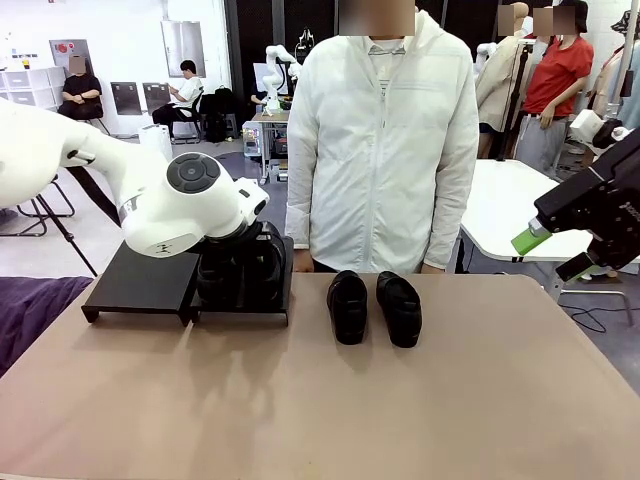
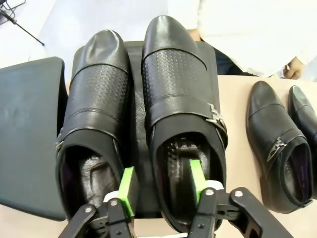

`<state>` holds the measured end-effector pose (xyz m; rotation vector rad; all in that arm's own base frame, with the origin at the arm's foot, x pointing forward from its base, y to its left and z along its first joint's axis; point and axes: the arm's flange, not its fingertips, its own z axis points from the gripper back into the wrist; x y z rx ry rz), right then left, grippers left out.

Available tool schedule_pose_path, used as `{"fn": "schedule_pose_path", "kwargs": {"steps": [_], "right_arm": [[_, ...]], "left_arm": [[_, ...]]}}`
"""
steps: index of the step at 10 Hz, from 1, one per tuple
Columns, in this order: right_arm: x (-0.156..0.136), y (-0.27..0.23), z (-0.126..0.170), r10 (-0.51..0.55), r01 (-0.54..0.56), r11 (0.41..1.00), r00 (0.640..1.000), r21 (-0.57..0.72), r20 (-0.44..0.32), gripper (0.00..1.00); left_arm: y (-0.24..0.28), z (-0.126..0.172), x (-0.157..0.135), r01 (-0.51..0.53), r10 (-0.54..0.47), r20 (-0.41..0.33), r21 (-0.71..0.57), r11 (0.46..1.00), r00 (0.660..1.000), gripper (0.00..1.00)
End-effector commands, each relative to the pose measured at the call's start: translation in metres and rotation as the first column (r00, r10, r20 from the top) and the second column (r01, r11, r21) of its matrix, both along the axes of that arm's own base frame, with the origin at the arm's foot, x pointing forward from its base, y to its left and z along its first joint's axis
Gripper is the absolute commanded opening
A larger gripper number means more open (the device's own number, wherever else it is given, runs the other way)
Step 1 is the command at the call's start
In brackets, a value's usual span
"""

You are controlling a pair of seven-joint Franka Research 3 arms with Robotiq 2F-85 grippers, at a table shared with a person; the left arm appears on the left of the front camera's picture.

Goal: Organize the shoes by placing them on the stand.
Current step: Place the Shoe from the middle of the table onto the Shoes Stand.

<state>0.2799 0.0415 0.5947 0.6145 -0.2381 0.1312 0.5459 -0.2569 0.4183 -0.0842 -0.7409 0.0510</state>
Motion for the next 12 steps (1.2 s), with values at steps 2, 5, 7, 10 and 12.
{"fn": "schedule_pose_path", "kwargs": {"steps": [2,5,7,10,12], "right_arm": [[0.001,-0.001,0.004,0.005,-0.005,1.000,1.000,0.019,-0.006,1.00],[0.001,-0.001,0.004,0.005,-0.005,1.000,1.000,0.019,-0.006,1.00],[0.001,-0.001,0.004,0.005,-0.005,1.000,1.000,0.019,-0.006,1.00],[0.001,-0.001,0.004,0.005,-0.005,1.000,1.000,0.019,-0.006,1.00],[0.001,-0.001,0.004,0.005,-0.005,1.000,1.000,0.019,-0.006,1.00]], "left_arm": [[-0.001,0.001,0.000,0.007,-0.007,0.026,0.013,1.000,1.000,1.00],[0.003,0.028,-0.009,0.034,-0.035,0.076,0.006,0.999,0.997,1.00],[0.013,0.072,-0.031,0.103,-0.104,0.091,0.013,0.995,0.990,1.00],[0.041,0.144,-0.076,0.292,-0.296,-0.125,-0.047,0.955,0.947,1.00],[0.084,0.160,-0.122,0.296,-0.320,-0.246,-0.131,0.946,0.915,1.00]]}}
